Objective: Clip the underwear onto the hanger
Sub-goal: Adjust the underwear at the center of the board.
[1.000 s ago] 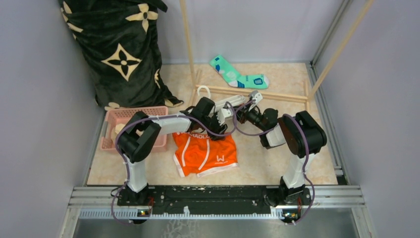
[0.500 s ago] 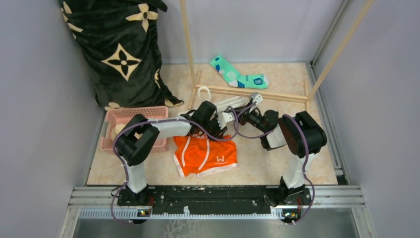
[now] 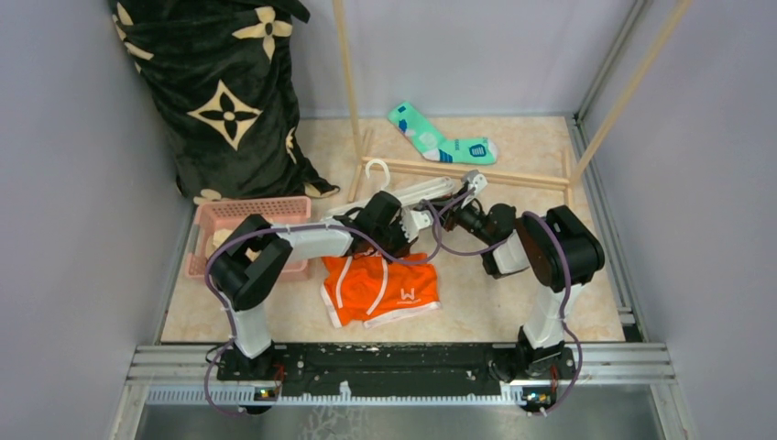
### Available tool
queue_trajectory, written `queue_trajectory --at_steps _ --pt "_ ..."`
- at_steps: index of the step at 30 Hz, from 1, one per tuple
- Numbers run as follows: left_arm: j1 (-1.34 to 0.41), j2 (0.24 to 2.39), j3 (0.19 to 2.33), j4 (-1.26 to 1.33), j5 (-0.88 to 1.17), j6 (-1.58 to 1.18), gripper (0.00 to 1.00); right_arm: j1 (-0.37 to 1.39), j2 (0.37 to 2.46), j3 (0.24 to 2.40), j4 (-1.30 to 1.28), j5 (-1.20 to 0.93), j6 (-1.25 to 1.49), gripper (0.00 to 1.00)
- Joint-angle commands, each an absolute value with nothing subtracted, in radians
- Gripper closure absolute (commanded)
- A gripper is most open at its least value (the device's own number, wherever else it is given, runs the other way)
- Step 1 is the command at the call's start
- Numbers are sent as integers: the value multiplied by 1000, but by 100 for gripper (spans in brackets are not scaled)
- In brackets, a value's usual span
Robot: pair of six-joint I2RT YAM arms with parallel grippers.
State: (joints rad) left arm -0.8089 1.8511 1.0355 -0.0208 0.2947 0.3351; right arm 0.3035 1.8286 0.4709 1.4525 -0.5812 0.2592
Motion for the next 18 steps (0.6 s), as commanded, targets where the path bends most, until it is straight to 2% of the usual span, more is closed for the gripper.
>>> queue_trajectory --at_steps 1,11,18 --pt "-821 1857 1008 -120 232 335 98 303 1809 476 1574 -584 265 100" --pt "-820 1670 890 39 273 376 100 303 1823 468 1633 -532 330 100" --pt "-820 1616 842 83 273 377 100 301 1832 474 1659 -528 355 100"
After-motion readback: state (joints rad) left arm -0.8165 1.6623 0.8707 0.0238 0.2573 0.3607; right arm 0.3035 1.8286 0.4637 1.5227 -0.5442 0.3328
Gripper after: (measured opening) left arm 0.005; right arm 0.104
